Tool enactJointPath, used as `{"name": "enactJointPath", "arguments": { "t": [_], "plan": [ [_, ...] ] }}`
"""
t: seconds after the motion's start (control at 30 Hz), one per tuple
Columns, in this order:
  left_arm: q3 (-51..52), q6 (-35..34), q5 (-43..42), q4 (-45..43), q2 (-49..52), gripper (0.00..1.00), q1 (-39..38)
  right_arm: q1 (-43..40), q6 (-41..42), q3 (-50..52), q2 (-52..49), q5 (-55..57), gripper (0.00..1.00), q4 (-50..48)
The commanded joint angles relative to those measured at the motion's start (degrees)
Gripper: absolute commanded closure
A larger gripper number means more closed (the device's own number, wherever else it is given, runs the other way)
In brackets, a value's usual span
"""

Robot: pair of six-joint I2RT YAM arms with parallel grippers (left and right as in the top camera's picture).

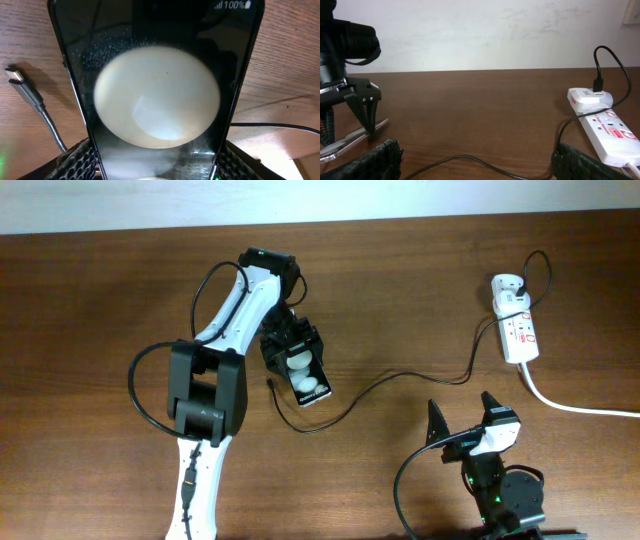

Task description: Plug charger to phone and switch on socket

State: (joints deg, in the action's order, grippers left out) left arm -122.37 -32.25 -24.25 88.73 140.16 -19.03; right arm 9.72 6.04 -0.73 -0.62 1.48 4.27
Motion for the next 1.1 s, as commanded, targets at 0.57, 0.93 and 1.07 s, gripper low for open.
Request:
{"name": "enactJointPath", "arguments": {
  "t": [0.57, 0.93, 1.07],
  "plan": [
    [-1.2, 1.5, -5.8, 7.0, 0.2, 1.00, 2.7, -0.3, 26.4, -0.4, -1.6, -43.4, 0.12, 0.6],
    [-1.2, -0.3, -6.4, 3.9, 0.2, 1.00, 2.7, 24.2, 23.8, -26.8, -60.3, -16.6, 0.18, -2.3],
    [-1.2, -0.9, -6.4, 3.4, 0.2, 1.00, 2.7, 25.2, 33.2, -31.8, -78.4, -16.2, 0.20, -14.2]
  ]
}}
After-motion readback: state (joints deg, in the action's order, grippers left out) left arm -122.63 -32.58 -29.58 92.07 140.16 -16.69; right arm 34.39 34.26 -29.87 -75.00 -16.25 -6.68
